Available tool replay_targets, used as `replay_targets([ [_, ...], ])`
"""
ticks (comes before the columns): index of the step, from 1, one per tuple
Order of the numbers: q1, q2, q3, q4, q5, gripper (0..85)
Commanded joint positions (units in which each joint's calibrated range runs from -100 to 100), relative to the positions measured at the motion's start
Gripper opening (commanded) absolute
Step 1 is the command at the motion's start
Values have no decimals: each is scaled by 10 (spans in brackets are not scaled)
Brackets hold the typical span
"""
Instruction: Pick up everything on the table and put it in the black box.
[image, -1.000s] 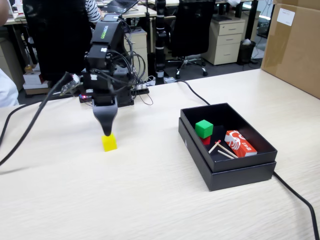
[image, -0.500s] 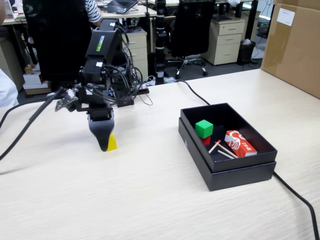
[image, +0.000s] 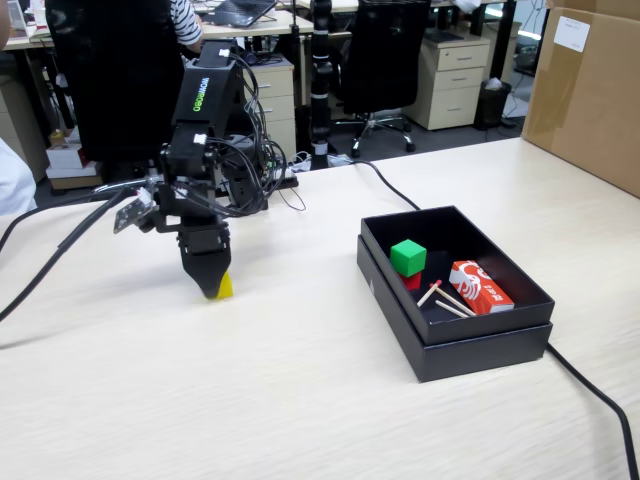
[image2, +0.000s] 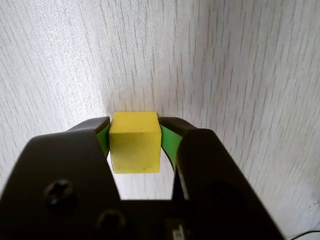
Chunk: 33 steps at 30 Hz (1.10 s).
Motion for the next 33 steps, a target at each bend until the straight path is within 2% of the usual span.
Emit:
replay_targets([
  [1,-1,-6,36,3,1,43],
  [2,-1,-8,38,4,1,9],
  [7,3,-53,45,5,2,9],
  [10,33,-169,74,5,15,9],
  [13,87,-260,111,5,37,9],
  [16,189,-297,183,5,69,9],
  [17,204,-294,200,5,74,9],
  [19,253,-247,259,5,89,9],
  [21,270,-207,287,5,97,9],
  [25,291,-89,352,0,111,9],
  [31,317,131,463,-12,113,9],
  [33,323,179,478,-31,124,9],
])
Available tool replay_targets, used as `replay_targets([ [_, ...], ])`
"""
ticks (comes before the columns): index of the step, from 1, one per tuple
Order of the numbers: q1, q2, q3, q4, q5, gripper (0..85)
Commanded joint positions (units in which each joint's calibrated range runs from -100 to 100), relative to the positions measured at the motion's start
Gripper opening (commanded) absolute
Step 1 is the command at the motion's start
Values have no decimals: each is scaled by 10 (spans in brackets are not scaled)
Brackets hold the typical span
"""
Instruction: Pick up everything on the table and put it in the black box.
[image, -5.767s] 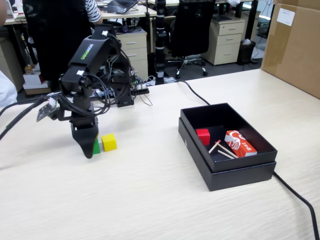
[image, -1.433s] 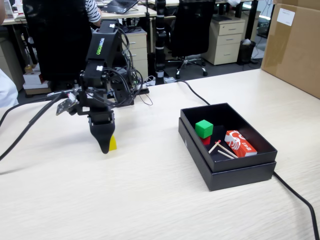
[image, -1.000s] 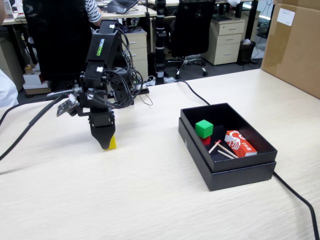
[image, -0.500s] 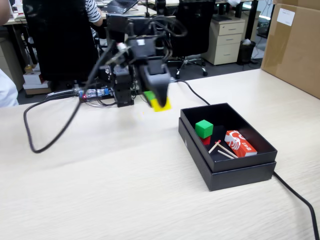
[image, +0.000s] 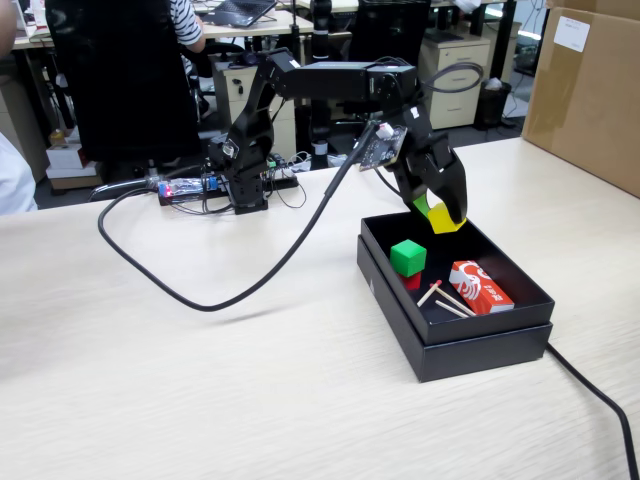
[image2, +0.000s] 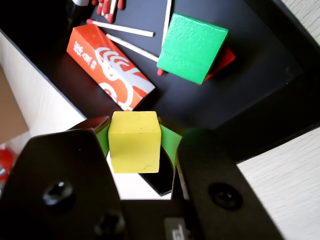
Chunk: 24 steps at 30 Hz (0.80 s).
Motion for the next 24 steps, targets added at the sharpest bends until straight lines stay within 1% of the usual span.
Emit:
replay_targets([
  [1,6,22,59,-26,13,9],
  [5,5,52,47,-42,21,9],
  [10,-1,76,32,-42,21,11],
  [11,-2,78,32,-42,21,27],
  [12,-2,80,28,-42,20,92],
  [13,-2,83,24,-47,20,133],
  [15,-2,88,22,-57,21,140],
  [16,-4,88,20,-57,21,188],
  [17,-4,88,15,-57,21,255],
  [18,-4,88,14,-59,21,297],
  [24,-5,48,14,-73,21,395],
])
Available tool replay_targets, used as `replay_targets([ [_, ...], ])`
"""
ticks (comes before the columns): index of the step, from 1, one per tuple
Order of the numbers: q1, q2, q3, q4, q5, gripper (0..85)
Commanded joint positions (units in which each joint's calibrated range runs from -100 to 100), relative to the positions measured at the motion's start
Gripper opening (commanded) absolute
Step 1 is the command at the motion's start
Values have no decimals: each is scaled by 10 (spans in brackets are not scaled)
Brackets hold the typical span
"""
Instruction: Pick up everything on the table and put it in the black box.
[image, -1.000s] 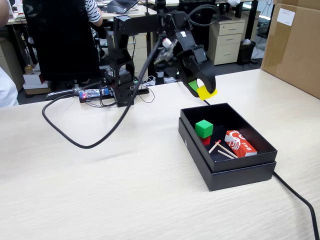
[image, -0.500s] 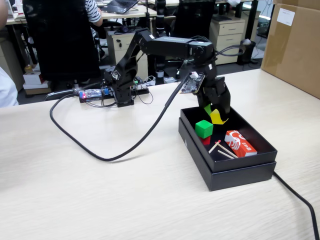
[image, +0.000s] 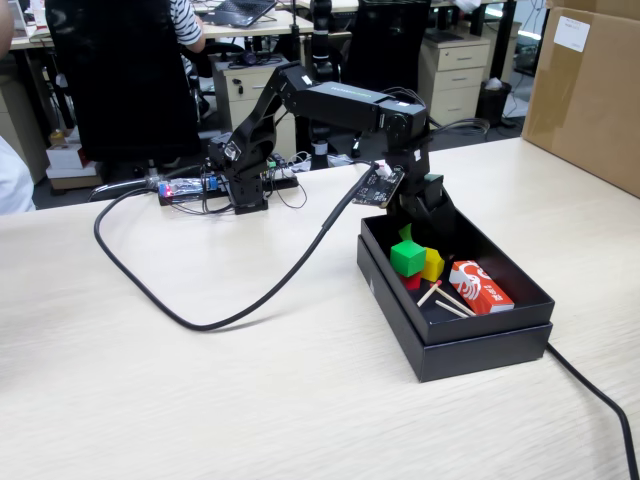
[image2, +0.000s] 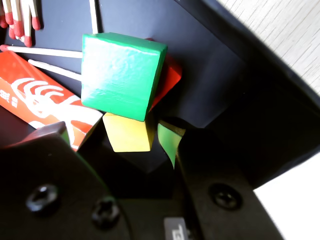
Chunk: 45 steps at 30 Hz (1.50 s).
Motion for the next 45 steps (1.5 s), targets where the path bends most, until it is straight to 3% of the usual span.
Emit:
replay_targets([
  [1,0,-73,19,-16,0,396],
  [11,-17,-358,2,-16,-12,424],
  [12,-38,-459,-42,-15,-19,465],
  [20,-130,-734,-260,3,-30,491],
  [27,-195,-919,-518,167,-48,492],
  [35,-197,-1114,-797,283,-54,505],
  [40,-195,-1134,-866,294,-51,521],
  [45,-199,-1134,-953,378,-56,523],
])
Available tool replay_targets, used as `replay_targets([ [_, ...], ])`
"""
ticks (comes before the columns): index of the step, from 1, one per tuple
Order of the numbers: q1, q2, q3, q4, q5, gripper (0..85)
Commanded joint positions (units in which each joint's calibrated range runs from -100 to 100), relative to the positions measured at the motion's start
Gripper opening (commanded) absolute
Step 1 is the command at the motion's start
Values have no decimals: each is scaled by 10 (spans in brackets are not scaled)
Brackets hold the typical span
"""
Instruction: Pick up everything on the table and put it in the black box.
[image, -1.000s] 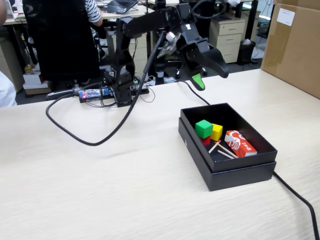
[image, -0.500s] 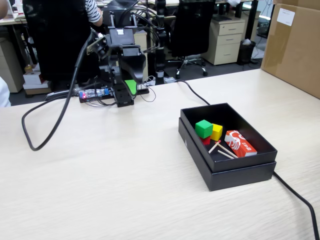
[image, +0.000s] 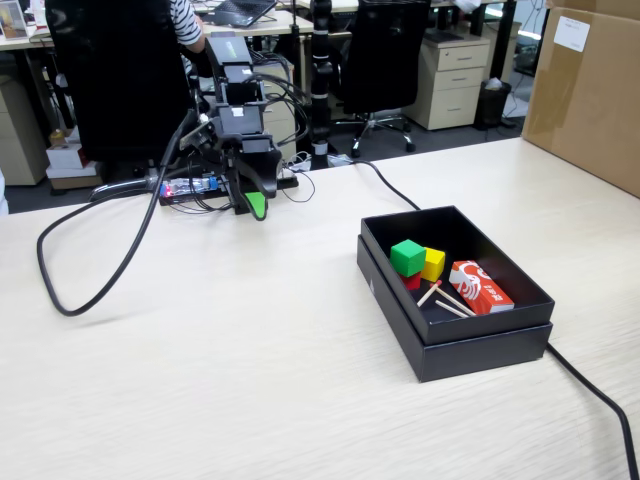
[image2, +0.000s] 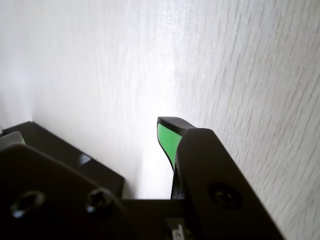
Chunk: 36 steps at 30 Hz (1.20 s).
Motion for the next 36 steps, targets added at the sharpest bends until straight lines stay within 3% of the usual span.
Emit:
replay_targets([
  [1,-2,-16,-22,92,-6,523],
  [10,-2,-16,-167,211,-11,543],
  [16,-2,-16,-331,398,-38,540],
  [36,-2,-16,-352,349,-35,484],
])
